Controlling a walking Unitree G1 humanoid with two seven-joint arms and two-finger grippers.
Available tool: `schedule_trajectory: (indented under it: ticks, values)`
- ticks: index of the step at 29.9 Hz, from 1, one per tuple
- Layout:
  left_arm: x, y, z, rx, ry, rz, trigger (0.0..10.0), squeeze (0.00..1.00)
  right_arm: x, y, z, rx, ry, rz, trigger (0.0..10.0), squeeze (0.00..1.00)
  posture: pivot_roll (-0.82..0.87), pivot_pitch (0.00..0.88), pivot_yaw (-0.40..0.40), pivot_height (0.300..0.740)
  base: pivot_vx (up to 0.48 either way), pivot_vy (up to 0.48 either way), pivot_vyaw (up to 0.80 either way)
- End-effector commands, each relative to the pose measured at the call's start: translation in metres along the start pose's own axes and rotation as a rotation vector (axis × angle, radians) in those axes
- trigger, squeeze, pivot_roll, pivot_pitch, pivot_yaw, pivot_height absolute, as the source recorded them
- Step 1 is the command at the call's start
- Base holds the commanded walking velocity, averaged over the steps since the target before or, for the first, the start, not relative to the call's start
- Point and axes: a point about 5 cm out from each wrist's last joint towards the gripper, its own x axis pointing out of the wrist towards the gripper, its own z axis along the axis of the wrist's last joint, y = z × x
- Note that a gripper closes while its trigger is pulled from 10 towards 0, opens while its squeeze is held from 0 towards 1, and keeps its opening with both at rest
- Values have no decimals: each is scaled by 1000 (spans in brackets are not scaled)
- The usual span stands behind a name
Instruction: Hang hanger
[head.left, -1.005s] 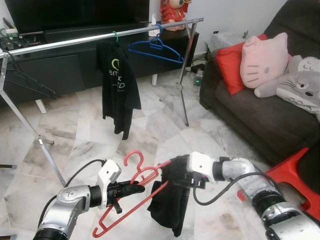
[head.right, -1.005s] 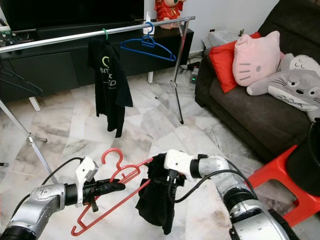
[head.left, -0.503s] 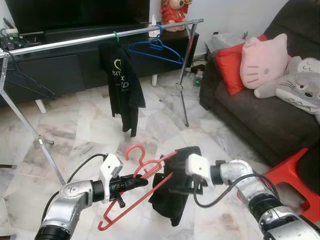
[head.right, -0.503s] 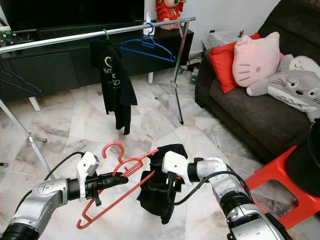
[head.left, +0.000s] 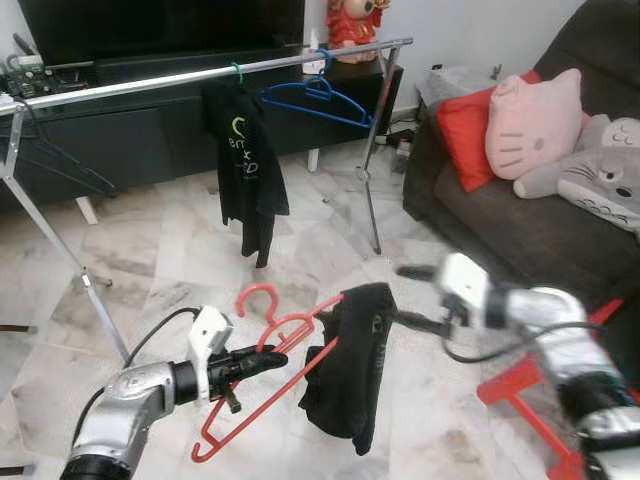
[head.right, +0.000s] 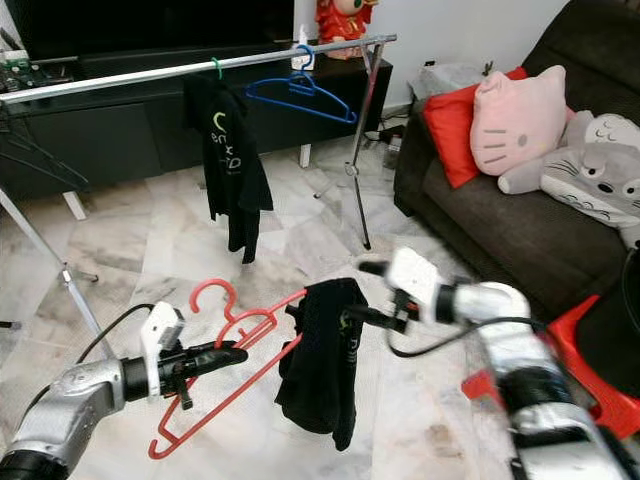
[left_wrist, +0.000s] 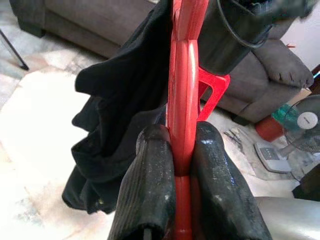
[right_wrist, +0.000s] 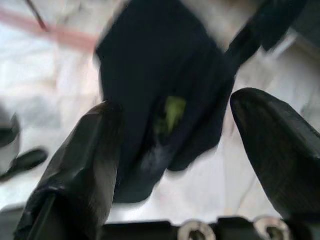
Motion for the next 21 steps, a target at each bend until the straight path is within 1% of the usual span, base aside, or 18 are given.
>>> schedule_trajectory:
  ticks: [1, 2, 4, 6, 7, 9, 11, 13, 15, 18, 19, 21]
  values:
    - [1, -3, 16, 31, -74, -46, 0, 0, -5, 2, -5, 29, 32, 31, 10000, 0, -51, 0, -93, 740, 0, 0, 0]
    - [-5, -4, 20, 26, -91, -66, 0, 0, -13, 2, -12, 31, 91, 41, 10000, 0, -51, 0, -91, 740, 0, 0, 0]
    - [-9, -4, 21, 30, -81, -86, 0, 0, -18, 0, -15, 38, 119, 28, 10000, 0, -49, 0, -88, 740, 0, 0, 0]
    - [-11, -6, 20, 34, -59, -105, 0, 0, -20, -3, -16, 44, 123, 14, 10000, 0, -49, 0, -88, 740, 0, 0, 0]
    - [-13, -8, 19, 34, -41, -135, 0, 0, -20, -4, -18, 32, 150, -4, 10000, 0, -48, 0, -87, 740, 0, 0, 0]
    - [-14, -10, 19, 34, -34, -152, 0, 0, -20, -5, -19, 28, 164, -8, 10000, 0, -48, 0, -87, 740, 0, 0, 0]
    - [-17, -17, 20, 41, -2, -211, 0, 0, -20, -5, -22, 32, 186, -23, 10000, 0, -44, 0, -89, 740, 0, 0, 0]
    - [-19, -20, 20, 52, 19, -229, 0, 0, -19, -7, -22, 50, 176, -49, 10000, 0, -44, 0, -89, 740, 0, 0, 0]
    - [-19, -20, 20, 53, 21, -231, 0, 0, -18, -7, -22, 60, 169, -48, 10000, 0, -41, 0, -89, 740, 0, 0, 0]
    - [-21, -21, 20, 51, 21, -232, 0, 0, -16, -1, -26, 79, 175, -11, 10000, 0, -38, 0, -91, 740, 0, 0, 0]
    - [-20, -21, 22, 50, 10, -240, 0, 0, -13, 4, -29, 94, 174, 22, 10000, 0, -38, 0, -91, 740, 0, 0, 0]
    - [-19, -24, 25, 55, 6, -254, 0, 0, -8, 9, -34, 115, 179, 46, 10000, 0, -38, 0, -93, 740, 0, 0, 0]
